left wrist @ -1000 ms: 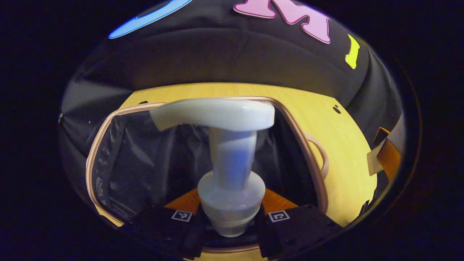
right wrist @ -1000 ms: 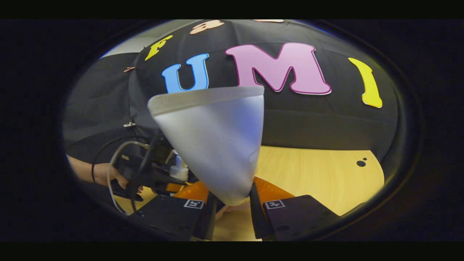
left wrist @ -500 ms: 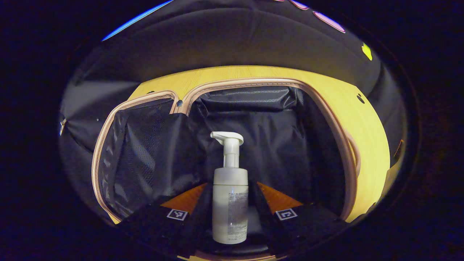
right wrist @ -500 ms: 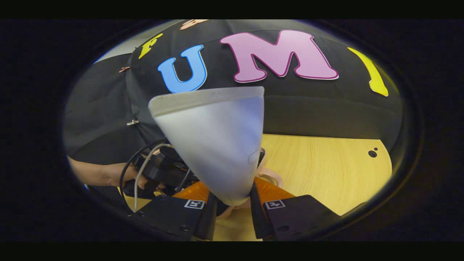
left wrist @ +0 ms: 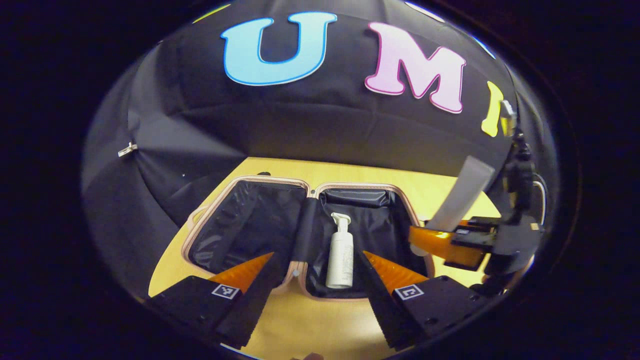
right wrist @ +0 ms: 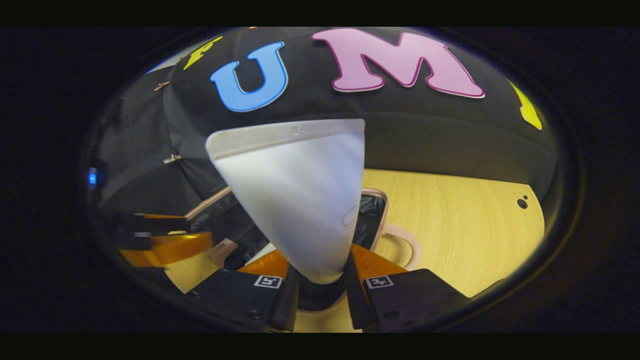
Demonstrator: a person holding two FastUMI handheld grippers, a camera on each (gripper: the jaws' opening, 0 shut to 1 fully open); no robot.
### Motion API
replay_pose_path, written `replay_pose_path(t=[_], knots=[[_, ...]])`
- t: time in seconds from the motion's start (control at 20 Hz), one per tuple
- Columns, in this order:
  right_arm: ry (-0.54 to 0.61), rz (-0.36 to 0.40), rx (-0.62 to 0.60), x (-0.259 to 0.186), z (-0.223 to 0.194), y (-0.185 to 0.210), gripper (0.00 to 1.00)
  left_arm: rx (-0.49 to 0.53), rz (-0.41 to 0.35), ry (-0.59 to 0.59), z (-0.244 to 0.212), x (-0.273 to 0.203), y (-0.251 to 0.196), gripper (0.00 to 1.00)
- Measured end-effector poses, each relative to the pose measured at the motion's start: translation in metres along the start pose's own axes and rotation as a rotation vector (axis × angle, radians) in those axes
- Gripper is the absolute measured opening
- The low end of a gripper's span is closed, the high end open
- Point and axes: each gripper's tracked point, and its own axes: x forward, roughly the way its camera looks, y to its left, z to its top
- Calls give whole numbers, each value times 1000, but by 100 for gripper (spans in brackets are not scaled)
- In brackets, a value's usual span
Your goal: First open the suitcase, pack the skin care products into it, and then close the suitcase.
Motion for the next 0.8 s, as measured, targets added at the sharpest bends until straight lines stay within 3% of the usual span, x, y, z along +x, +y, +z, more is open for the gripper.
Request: replay_pose_path(t=[0.2,0.45,0.7,0.75,0.8], knots=[[85,-91,41,27,-25,2,45,153,56,-138,24,-61,10,96],[193,-161,69,40,-51,10,46,-16,-51,-112,19,-76,-7,96],[149,-204,88,44,-38,6,53,-55,11,-61,1,-61,30,96],[135,-205,97,45,-31,7,61,-74,25,-60,-1,-56,40,96],[130,-202,105,45,-29,9,61,-97,33,-59,-4,-49,47,96]])
